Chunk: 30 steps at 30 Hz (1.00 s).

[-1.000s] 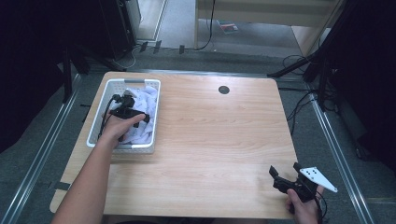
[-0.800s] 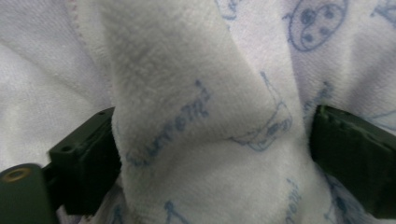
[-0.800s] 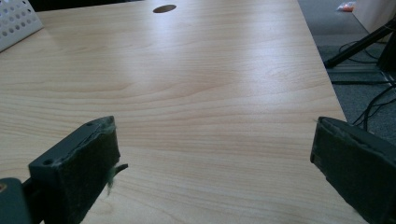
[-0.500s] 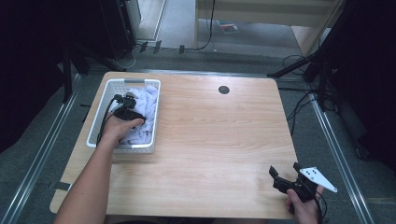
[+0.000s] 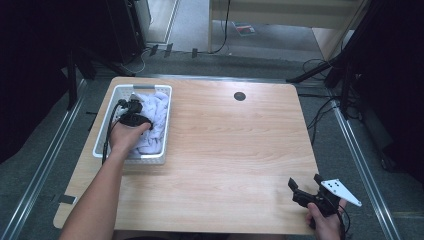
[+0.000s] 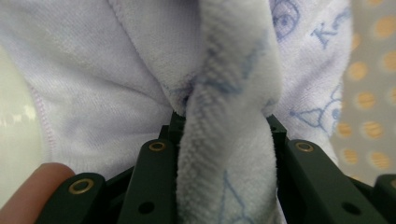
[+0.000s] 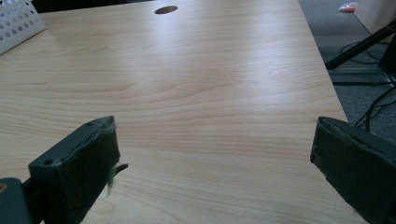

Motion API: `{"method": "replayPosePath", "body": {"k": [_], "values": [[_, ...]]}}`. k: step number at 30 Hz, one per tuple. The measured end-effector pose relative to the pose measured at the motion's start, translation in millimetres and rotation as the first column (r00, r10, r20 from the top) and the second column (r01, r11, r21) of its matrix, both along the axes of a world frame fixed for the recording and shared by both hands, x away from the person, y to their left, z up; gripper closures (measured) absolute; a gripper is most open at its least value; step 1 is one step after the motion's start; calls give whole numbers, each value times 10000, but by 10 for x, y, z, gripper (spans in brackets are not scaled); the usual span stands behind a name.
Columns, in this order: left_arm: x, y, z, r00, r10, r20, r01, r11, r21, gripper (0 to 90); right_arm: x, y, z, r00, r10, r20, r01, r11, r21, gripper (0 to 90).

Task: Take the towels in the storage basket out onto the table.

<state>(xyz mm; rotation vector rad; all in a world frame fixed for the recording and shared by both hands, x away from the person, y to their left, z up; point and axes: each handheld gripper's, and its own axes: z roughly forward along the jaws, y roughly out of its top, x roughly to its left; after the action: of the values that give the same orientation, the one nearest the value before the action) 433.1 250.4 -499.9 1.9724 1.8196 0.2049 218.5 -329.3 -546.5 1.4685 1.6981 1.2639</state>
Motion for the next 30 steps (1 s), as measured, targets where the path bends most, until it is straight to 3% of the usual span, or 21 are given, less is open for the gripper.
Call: {"method": "replayPosePath", "body": {"k": [1, 7, 10, 18, 22, 30], "values": [[-5, 28, 48, 9999, 28, 131, -25, 9997, -243, 681, -3, 0, 0, 10000, -11, -3, 11, 10000, 21, 13], [-41, 95, 168, 9992, 156, 381, -147, 9996, -224, 683, -4, 0, 1, 10000, 28, 9, -28, 10000, 30, 13], [-80, 174, 278, 9970, 523, 569, -482, 9963, -712, 678, -5, 1, 0, 10000, 73, 43, -73, 10000, 27, 13], [-130, 185, 476, 9938, 497, 990, -462, 9982, -372, 678, -1, 1, 0, 9999, 92, 49, -92, 10000, -4, 13], [-156, 227, 640, 9913, 623, 1158, -544, 9961, -700, 673, -3, 4, 0, 10000, 63, 23, -63, 10000, -2, 13], [-190, 238, 810, 9882, 604, 1409, -538, 9973, -497, 672, -4, 11, 1, 10000, 76, 43, -76, 10000, -53, 13]]}}
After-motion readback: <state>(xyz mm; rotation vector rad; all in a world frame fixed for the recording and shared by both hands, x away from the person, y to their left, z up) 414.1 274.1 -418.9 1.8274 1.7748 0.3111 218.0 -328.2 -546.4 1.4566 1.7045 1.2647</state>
